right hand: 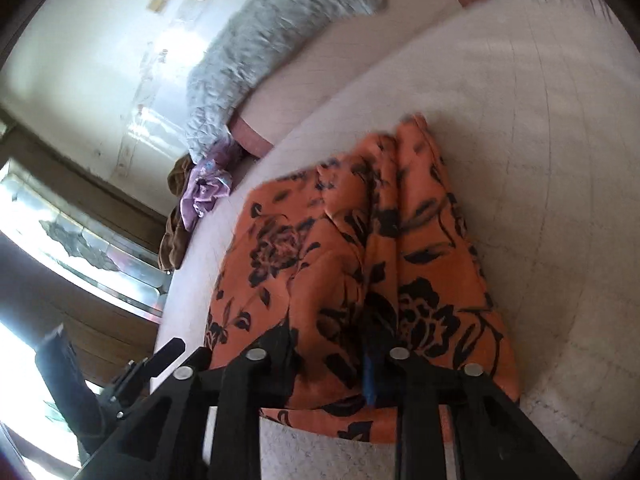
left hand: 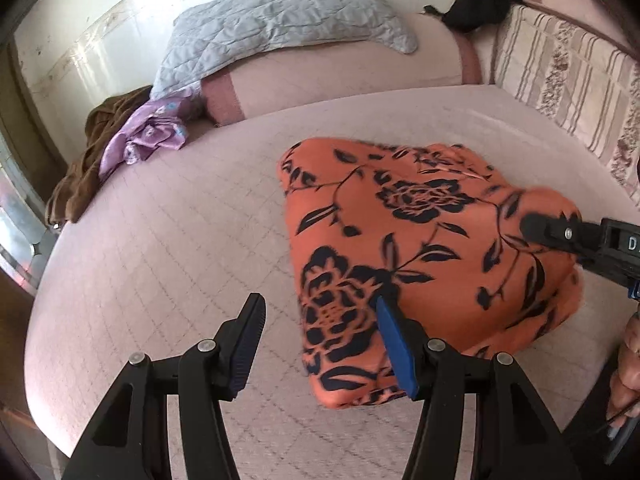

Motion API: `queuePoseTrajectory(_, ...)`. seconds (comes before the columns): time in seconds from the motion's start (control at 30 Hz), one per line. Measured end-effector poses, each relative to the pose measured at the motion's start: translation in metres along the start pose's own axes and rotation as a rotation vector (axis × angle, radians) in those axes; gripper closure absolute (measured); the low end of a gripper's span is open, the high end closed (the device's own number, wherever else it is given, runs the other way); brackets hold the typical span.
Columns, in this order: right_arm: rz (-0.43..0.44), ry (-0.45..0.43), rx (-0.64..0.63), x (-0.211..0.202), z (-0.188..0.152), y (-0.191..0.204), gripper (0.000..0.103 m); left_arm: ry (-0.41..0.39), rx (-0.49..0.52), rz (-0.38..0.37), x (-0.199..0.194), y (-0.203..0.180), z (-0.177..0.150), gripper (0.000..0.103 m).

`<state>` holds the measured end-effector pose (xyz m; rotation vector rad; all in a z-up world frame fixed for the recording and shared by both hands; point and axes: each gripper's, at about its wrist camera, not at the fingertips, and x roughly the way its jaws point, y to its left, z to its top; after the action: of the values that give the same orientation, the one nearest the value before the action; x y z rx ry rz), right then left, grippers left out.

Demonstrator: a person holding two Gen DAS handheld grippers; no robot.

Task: Fold small clothes
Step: 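Release the fold and press the bundle with the right tool, then press the folded bundle flat with both tools open on its sides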

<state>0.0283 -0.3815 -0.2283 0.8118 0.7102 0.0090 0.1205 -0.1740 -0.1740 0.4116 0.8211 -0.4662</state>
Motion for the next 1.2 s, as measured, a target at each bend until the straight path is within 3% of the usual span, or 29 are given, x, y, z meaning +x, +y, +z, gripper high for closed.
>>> queuePoseTrajectory(0.17, 0.052, -0.228, -0.077, -0.049, 0.013, 0.023, 0.082, -0.076, 0.021, -0.024, -0.018, -0.007, 0.011, 0.044)
queuePoseTrajectory(0.23, 0.016, -0.274, -0.074, -0.061, 0.016, 0.019, 0.082, -0.076, 0.049, -0.014, -0.015, -0.011, 0.009, 0.043)
queuePoseTrajectory(0.3, -0.012, -0.238, -0.014, -0.057, 0.018, 0.005, 0.081, -0.018, 0.085, 0.02, 0.005, -0.015, 0.003, 0.041)
queuePoseTrajectory(0.33, -0.02, -0.165, 0.043, -0.049, 0.019, -0.008, 0.078, 0.037, 0.103, 0.036, 0.019, -0.017, -0.001, 0.04)
queuePoseTrajectory(0.37, -0.044, -0.036, 0.116, -0.03, 0.019, -0.023, 0.078, 0.065, 0.106, 0.033, 0.029, -0.017, -0.005, 0.04)
queuePoseTrajectory(0.43, -0.097, 0.078, 0.212, -0.011, 0.013, -0.041, 0.076, 0.032, 0.087, 0.019, 0.029, -0.014, -0.009, 0.04)
queuePoseTrajectory(0.5, -0.091, 0.043, 0.189, -0.021, 0.018, -0.037, 0.075, 0.029, 0.095, 0.014, 0.029, -0.014, -0.008, 0.04)
queuePoseTrajectory(0.63, -0.083, -0.158, 0.064, -0.048, 0.039, -0.008, 0.075, 0.043, 0.081, -0.023, 0.032, -0.01, -0.007, 0.04)
queuePoseTrajectory(0.67, -0.06, -0.155, 0.054, -0.047, 0.045, -0.007, 0.075, 0.047, 0.078, -0.03, 0.032, -0.01, -0.007, 0.04)
queuePoseTrajectory(0.8, -0.024, -0.111, -0.031, -0.018, 0.087, 0.02, 0.075, 0.071, -0.005, -0.073, 0.039, -0.002, -0.009, 0.039)
queuePoseTrajectory(0.87, -0.014, -0.019, -0.053, 0.018, 0.111, 0.024, 0.075, 0.066, -0.001, -0.062, 0.04, -0.004, -0.011, 0.039)
queuePoseTrajectory(0.97, -0.12, 0.124, -0.071, 0.076, 0.122, 0.013, 0.074, 0.053, 0.049, -0.022, 0.039, -0.014, -0.012, 0.039)
queuePoseTrajectory(1.0, -0.192, 0.172, -0.054, 0.095, 0.121, 0.003, 0.076, 0.058, 0.06, -0.007, 0.04, -0.016, -0.012, 0.037)
queuePoseTrajectory(1.03, -0.202, 0.228, 0.003, 0.115, 0.116, -0.017, 0.077, 0.058, 0.063, 0.011, 0.041, -0.017, -0.012, 0.033)
queuePoseTrajectory(1.1, -0.162, 0.195, 0.03, 0.108, 0.12, -0.018, 0.077, 0.061, 0.047, 0.048, 0.041, -0.015, -0.011, 0.022)
queuePoseTrajectory(1.2, -0.153, 0.15, -0.004, 0.076, 0.117, -0.001, 0.075, 0.087, -0.004, 0.044, 0.043, -0.009, -0.009, 0.015)
